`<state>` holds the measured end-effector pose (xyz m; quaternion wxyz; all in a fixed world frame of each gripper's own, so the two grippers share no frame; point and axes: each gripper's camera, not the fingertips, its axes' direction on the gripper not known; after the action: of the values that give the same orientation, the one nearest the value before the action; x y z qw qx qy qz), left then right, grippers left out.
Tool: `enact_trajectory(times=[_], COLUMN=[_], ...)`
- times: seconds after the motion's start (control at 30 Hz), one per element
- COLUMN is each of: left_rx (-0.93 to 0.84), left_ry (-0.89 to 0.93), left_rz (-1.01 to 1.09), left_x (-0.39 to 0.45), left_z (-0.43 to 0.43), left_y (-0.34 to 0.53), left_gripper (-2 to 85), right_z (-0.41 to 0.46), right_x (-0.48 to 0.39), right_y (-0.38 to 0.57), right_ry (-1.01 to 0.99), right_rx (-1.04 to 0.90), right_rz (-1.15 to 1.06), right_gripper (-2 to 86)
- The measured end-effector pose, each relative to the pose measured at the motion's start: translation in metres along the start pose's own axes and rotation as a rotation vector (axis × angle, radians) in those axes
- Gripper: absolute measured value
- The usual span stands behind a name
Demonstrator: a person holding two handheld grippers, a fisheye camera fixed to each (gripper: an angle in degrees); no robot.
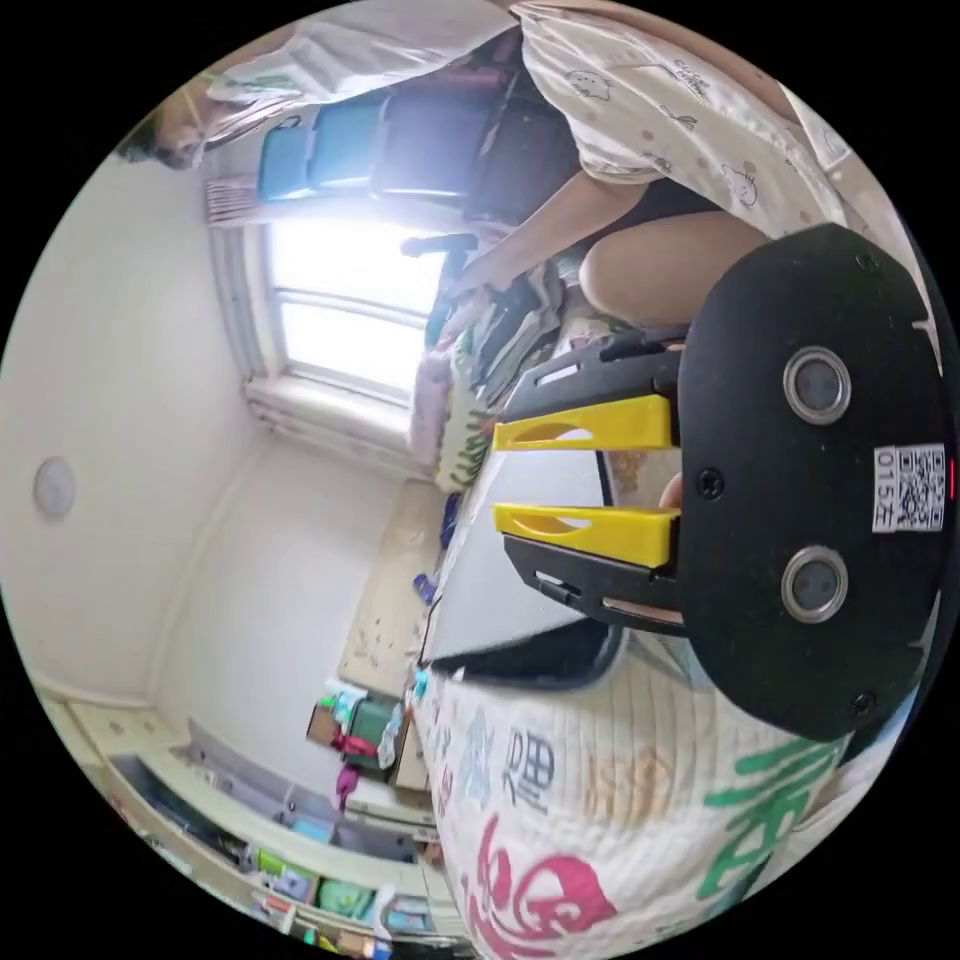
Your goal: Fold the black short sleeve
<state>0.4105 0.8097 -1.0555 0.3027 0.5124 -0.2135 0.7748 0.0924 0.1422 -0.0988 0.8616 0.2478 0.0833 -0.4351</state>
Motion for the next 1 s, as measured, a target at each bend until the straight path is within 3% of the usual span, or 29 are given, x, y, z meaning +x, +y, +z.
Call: enact_trajectory(times=[0.13,0.27,0.37,0.47,0.53,0.67,0.77,0.87,0.93,1.0], left_rx=[-0.084,-0.11,-0.111,-0.12,-0.146,-0.19,-0.211,-0.219,-0.222,-0.217], left_ry=[0.092,0.193,0.235,0.252,0.288,0.367,0.42,0.433,0.401,0.391], left_rz=[0.044,0.035,0.05,0.069,0.074,0.083,0.084,0.096,0.096,0.081], left_x=[0.024,0.038,0.059,0.083,0.099,0.116,0.127,0.132,0.128,0.122], left_z=[0.126,0.219,0.288,0.347,0.389,0.441,0.471,0.487,0.497,0.504], left_y=[0.037,0.064,0.085,0.113,0.138,0.175,0.201,0.221,0.227,0.224], left_gripper=[9.1,9.4,10.2,12.1,12.9,13.3,13.3,13.4,13.4,13.6], right_z=[0.027,0.076,0.144,0.212,0.249,0.213,0.146,0.059,-0.014,-0.061], right_x=[0.043,0.052,0.057,0.094,0.136,0.181,0.236,0.296,0.332,0.331], right_y=[-0.044,-0.112,-0.165,-0.198,-0.199,-0.218,-0.231,-0.227,-0.218,-0.215], right_ry=[0.193,0.156,0.214,0.238,0.36,0.33,0.127,-0.206,-0.681,-0.955], right_rx=[-0.11,-0.218,-0.371,-0.553,-0.718,-0.657,-0.502,-0.255,-0.035,0.061], right_rz=[-0.002,-0.1,-0.189,-0.118,-0.063,0.026,0.177,0.332,0.382,0.295], right_gripper=[12.5,13.6,15.0,17.6,15.9,10.9,6.6,5.5,5.0,4.9])
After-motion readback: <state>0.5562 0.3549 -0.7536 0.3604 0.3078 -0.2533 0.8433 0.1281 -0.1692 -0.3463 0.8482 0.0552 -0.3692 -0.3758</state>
